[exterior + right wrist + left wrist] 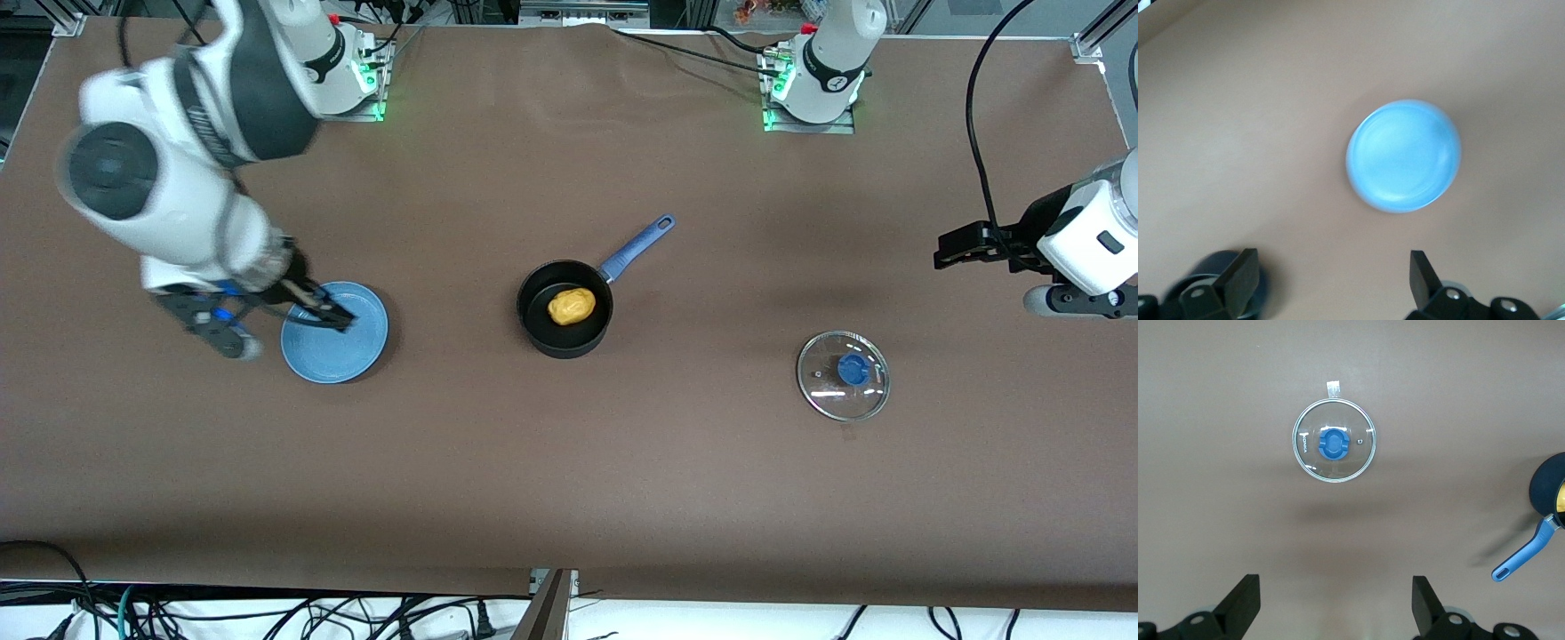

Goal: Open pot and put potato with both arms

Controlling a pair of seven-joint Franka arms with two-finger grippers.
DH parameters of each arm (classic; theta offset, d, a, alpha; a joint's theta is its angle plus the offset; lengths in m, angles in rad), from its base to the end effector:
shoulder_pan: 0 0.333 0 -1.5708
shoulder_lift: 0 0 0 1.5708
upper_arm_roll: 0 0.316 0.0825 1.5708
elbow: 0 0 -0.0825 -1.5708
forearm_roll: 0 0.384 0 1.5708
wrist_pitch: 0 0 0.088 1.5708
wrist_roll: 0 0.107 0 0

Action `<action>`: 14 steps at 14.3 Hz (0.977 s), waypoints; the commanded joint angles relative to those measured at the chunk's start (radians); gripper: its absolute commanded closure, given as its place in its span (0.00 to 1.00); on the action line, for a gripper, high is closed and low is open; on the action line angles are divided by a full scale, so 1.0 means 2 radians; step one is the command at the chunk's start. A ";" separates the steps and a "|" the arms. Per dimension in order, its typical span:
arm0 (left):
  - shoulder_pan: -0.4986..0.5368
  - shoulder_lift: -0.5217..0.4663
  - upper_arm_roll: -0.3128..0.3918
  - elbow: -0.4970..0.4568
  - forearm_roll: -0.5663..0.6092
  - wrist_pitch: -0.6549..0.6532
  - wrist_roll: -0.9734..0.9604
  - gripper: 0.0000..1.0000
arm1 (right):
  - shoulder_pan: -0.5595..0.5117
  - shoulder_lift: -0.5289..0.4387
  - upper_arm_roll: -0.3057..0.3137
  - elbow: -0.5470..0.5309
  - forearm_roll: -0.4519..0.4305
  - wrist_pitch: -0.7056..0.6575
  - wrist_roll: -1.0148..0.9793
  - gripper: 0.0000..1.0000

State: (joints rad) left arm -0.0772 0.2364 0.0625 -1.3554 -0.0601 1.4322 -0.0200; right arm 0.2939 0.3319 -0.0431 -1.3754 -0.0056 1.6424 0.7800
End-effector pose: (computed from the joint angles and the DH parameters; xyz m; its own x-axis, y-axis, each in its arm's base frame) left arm 0.6094 -0.0207 0.5760 0.9872 -0.0022 -0.1592 0.0046 -0.9991 0.0423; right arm 0.6321 0.1657 0.5220 0.8635 -0.5033 -0.0321 -0.5010 -0.8634 0.0593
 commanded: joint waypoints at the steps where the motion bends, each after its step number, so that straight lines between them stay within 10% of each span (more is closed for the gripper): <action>1: 0.000 0.001 -0.004 0.011 0.012 -0.010 -0.005 0.00 | 0.005 -0.035 -0.055 -0.023 0.002 -0.031 -0.148 0.00; 6: -0.001 0.001 -0.004 0.011 0.011 -0.010 -0.005 0.00 | -0.023 -0.090 -0.092 -0.074 0.002 -0.038 -0.350 0.00; 9: -0.001 0.001 -0.004 0.011 0.011 -0.010 -0.005 0.00 | -0.114 -0.119 0.011 -0.102 -0.009 -0.046 -0.365 0.00; 14: -0.001 0.001 -0.004 0.011 0.012 -0.010 -0.005 0.00 | -0.170 -0.170 0.061 -0.173 -0.008 0.004 -0.401 0.00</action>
State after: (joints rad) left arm -0.0783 0.2364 0.0619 -1.3549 -0.0601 1.4322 -0.0200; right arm -0.0074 0.0482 0.0433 -1.6666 -0.0128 1.6156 0.0314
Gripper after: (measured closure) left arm 0.000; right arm 0.000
